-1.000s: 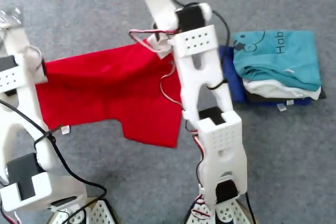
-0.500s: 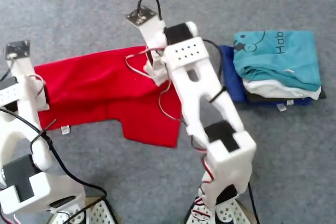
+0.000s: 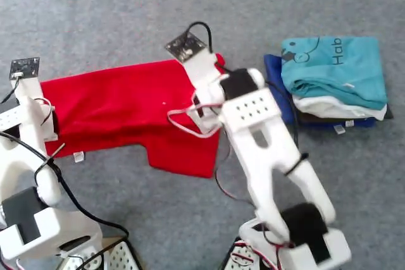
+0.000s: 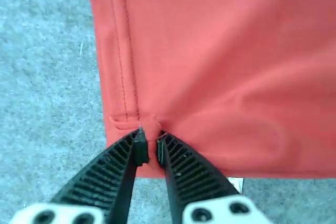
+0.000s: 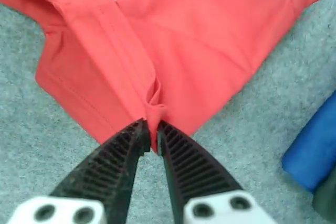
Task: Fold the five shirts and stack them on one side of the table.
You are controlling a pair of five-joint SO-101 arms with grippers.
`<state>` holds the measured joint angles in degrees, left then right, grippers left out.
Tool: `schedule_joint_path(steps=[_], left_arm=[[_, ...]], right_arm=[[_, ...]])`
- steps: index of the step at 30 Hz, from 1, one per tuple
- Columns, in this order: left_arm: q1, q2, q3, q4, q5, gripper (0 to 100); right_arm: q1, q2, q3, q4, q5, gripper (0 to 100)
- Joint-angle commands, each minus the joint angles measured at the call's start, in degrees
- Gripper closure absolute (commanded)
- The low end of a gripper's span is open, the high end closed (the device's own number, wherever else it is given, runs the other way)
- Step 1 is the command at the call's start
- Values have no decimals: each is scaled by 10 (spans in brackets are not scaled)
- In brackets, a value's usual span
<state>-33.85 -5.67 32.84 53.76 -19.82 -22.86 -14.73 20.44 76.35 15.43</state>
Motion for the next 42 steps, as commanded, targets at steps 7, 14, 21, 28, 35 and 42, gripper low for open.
schedule_joint_path(steps=[7,14,21,28,35,42], left_arm=[[-20,-14,50,-19,-67,971],[-50,-12,29,-28,-56,971],[-50,-11,32,-31,-56,971],[-49,-11,28,-26,-56,966],[-84,-18,-25,65,-33,808],[-92,-18,-143,178,-21,788]], right_arm=[[5,-58,143,-80,10,984],[9,-60,158,-88,10,984],[4,-59,167,-91,11,984],[0,-59,196,-92,39,972],[13,-60,181,-88,49,721],[-3,-26,101,-158,-23,887]])
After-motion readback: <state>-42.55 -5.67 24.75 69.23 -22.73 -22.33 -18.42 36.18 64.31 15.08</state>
